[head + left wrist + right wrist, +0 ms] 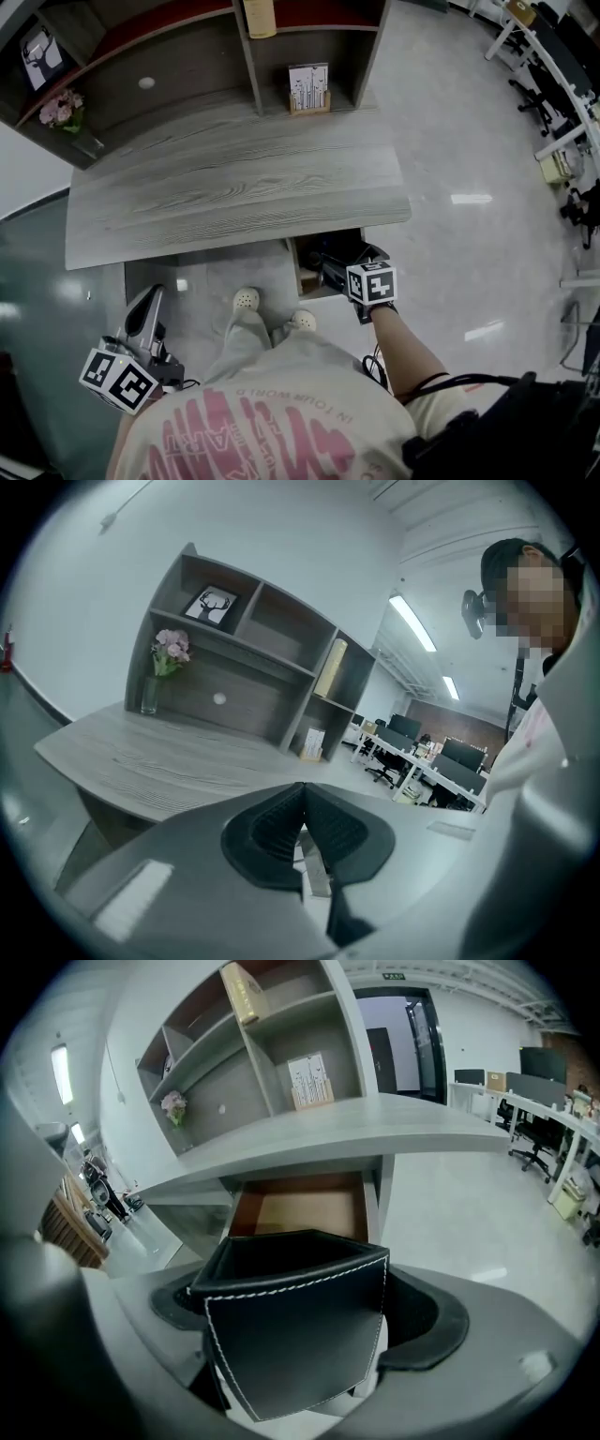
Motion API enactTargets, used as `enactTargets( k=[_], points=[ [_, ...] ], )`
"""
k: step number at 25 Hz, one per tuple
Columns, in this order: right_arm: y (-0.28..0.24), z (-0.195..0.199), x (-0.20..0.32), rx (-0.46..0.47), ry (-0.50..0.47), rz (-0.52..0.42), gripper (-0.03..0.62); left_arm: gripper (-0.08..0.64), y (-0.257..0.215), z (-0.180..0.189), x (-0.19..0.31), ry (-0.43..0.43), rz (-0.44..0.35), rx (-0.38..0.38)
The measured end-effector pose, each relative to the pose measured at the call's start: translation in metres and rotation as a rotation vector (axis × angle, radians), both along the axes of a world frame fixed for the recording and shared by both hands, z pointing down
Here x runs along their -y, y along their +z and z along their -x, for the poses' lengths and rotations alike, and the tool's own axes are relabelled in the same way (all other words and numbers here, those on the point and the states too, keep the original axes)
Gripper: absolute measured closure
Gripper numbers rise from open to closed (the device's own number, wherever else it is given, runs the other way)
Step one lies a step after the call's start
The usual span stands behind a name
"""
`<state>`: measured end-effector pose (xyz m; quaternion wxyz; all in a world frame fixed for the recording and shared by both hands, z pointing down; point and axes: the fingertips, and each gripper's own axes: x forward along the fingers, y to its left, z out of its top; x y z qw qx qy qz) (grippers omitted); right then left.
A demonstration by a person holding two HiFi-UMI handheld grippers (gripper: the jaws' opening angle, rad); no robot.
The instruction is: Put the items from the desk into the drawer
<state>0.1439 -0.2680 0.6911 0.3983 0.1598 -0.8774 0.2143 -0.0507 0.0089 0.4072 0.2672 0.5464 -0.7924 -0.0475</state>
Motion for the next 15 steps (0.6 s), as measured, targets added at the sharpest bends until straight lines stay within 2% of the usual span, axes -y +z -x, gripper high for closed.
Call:
enactTargets(
  k=[7,15],
  points=[
    [0.014,0.009,-0.006,-0.043,-0.052,0.000,0.060,0.540,0.002,0.005,-0.008,-0.054,-0.005,0.001],
    [0.016,0.015,-0.001,-0.016,-0.012,-0.019,0.060,0.540,0.003,0.003,0.003,-0.044,0.005,0.022]
  ],
)
